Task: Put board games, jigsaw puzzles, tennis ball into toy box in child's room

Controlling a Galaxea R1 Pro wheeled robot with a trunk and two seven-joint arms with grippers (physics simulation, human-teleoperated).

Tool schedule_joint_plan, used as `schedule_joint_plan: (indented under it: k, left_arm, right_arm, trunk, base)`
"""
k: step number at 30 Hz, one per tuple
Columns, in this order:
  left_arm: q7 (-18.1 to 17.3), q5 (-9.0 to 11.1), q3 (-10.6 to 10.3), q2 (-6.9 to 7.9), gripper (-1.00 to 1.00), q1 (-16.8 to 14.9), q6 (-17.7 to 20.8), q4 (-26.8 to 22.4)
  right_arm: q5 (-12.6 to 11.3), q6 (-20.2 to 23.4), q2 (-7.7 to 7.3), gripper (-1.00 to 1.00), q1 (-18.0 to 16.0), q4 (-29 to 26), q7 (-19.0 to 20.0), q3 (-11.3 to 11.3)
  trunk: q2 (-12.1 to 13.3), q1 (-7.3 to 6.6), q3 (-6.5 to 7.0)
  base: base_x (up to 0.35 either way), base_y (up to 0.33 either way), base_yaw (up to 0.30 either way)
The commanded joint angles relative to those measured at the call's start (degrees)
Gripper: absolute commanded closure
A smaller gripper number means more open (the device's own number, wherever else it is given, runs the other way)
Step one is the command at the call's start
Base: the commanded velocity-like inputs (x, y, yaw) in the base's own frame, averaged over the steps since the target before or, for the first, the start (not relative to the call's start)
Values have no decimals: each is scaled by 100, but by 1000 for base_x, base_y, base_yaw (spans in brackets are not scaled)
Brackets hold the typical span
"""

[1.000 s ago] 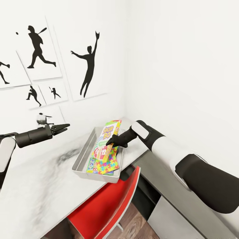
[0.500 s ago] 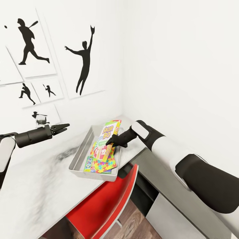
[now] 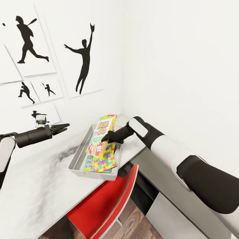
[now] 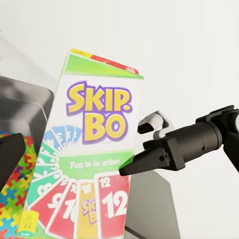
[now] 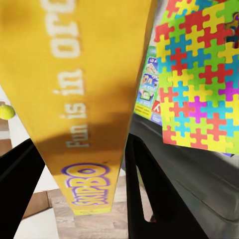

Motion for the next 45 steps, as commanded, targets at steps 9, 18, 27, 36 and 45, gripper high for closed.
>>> schedule_joint_plan:
  k: [9, 18, 27, 36, 45]
  left_arm:
    - [-36, -19, 20, 6, -100, -5, 21, 7]
    - [-36, -23, 22, 2, -100, -5, 21, 9]
    - [-27, -36, 14, 1, -100, -6, 21, 9]
    - [-27, -37, 13, 1, -100, -5, 21, 9]
    - [-27, -30, 13, 1, -100, -5, 21, 9]
  right_arm:
    - [-13, 6, 0, 100, -7, 18, -4, 21]
    - [-15, 6, 0, 100, 7, 28, -12, 31]
    - [-19, 6, 0, 100, 10, 53, -7, 30]
    - [-19, 6, 0, 100, 10, 59, -11, 31]
    - [-19, 6, 0, 100, 10, 59, -4, 34]
  trunk:
    - [-12, 3, -33]
    - [-12, 3, -52]
    - [-12, 3, -120]
    - [-12, 3, -198]
    - [-12, 3, -281]
  base:
    - [0, 30, 238]
    - [0, 17, 124]
    - [0, 0, -98]
    - [0, 0, -138]
    - [0, 0, -18]
